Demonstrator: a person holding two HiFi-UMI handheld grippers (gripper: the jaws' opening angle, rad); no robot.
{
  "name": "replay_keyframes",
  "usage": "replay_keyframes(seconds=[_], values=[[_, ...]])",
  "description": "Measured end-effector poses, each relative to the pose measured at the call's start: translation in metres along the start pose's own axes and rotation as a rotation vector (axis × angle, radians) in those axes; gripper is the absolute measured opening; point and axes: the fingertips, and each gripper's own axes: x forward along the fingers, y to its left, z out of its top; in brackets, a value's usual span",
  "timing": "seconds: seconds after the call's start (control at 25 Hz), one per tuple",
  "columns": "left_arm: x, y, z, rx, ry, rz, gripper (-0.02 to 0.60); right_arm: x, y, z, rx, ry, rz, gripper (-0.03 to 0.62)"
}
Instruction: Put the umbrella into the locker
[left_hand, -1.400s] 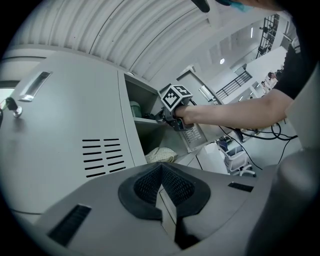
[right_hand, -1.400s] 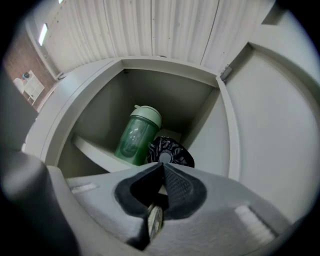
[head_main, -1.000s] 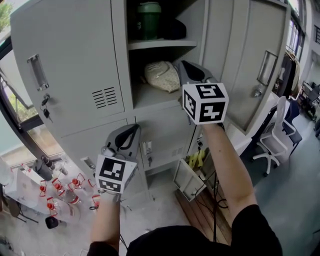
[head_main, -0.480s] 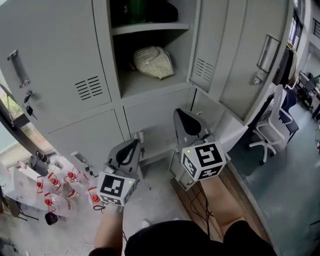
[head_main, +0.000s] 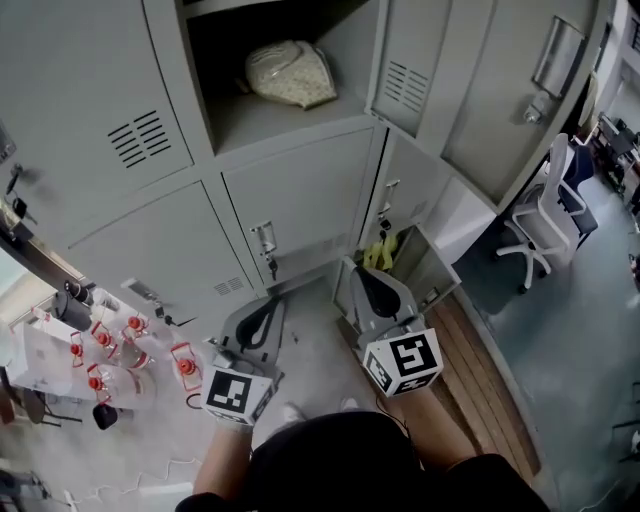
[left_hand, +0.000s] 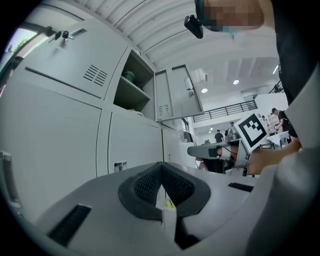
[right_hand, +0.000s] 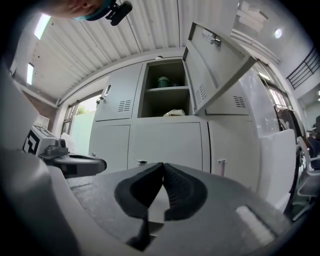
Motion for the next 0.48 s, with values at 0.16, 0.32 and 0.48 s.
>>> replay_keyframes(seconds=[0.16, 0.32, 0.48], values=[[-0.009, -0.019, -0.026, -0.004, 0.036, -0.032, 0.009, -0.021, 0.002, -0.039, 0.021, 0.060, -0.012, -0.003], [-0.015, -0.033, -0.053, 0.026, 0.094, -0.054, 0.009, -0.040, 0.003, -0.065, 0.043, 0.088, 0.006, -0.003], [-0.024, -0.036, -0.069, -0.016, 0.119, -0.051, 0.009, -0.061, 0.002, -0.087, 0.052, 0.127, 0.005, -0.003]])
